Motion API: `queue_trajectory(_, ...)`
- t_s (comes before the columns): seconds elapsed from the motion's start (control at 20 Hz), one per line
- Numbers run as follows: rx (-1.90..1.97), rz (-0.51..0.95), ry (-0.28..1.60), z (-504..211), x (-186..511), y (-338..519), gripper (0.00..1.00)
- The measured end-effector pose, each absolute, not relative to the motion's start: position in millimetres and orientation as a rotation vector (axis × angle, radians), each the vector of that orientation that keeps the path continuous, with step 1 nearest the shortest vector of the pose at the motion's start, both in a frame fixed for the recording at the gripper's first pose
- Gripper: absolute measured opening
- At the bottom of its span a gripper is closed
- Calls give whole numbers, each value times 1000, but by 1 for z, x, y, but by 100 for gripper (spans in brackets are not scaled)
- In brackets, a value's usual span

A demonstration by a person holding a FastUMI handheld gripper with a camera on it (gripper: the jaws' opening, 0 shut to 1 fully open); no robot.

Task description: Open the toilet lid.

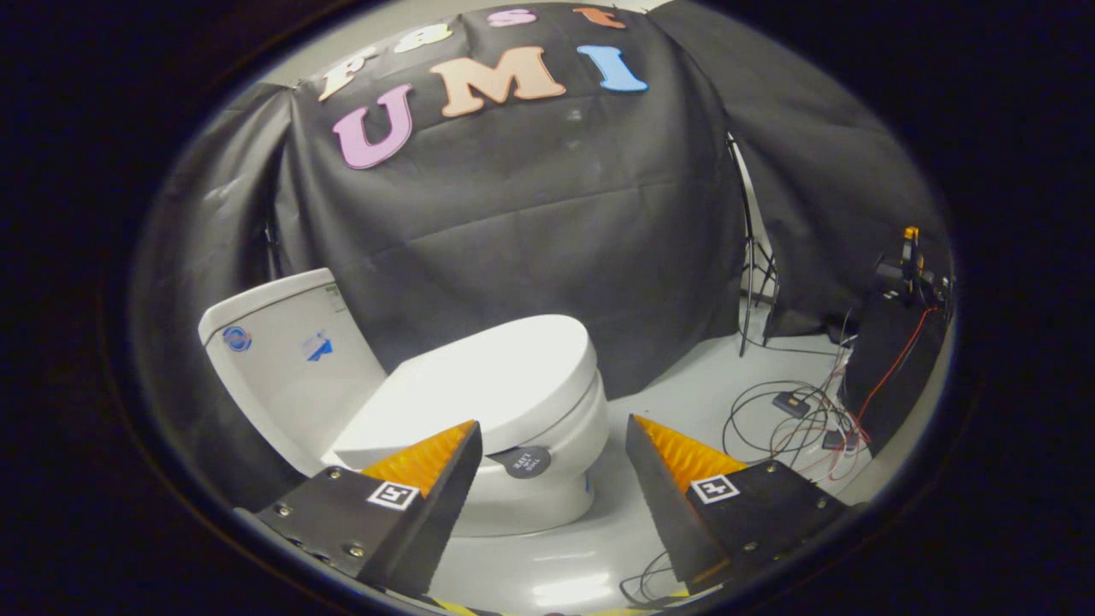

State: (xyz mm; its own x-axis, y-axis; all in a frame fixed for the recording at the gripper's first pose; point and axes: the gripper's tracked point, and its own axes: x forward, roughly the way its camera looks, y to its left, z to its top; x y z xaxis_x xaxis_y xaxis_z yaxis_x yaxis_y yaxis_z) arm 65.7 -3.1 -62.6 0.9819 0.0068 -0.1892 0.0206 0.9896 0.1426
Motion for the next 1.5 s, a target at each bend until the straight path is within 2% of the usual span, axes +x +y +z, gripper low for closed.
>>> queue_trajectory(0.45, 365, -7, 424, -120, 101, 16, 99)
queue_trajectory(0.75, 518, 34, 485, -131, 115, 36, 96)
queue_trajectory(0.9, 650, 37, 538, -140, 122, 42, 72)
queue_trajectory(1.1, 830, 77, 576, -137, 123, 46, 72)
queue_trajectory(1.15, 839, -4, 601, -158, 124, 35, 58)
queue_trajectory(1.3, 1074, 60, 567, -141, 129, 41, 15)
queue_trajectory(1.45, 1217, 76, 561, -140, 134, 43, 15)
queue_trajectory(1.5, 1238, 123, 576, -136, 133, 50, 15)
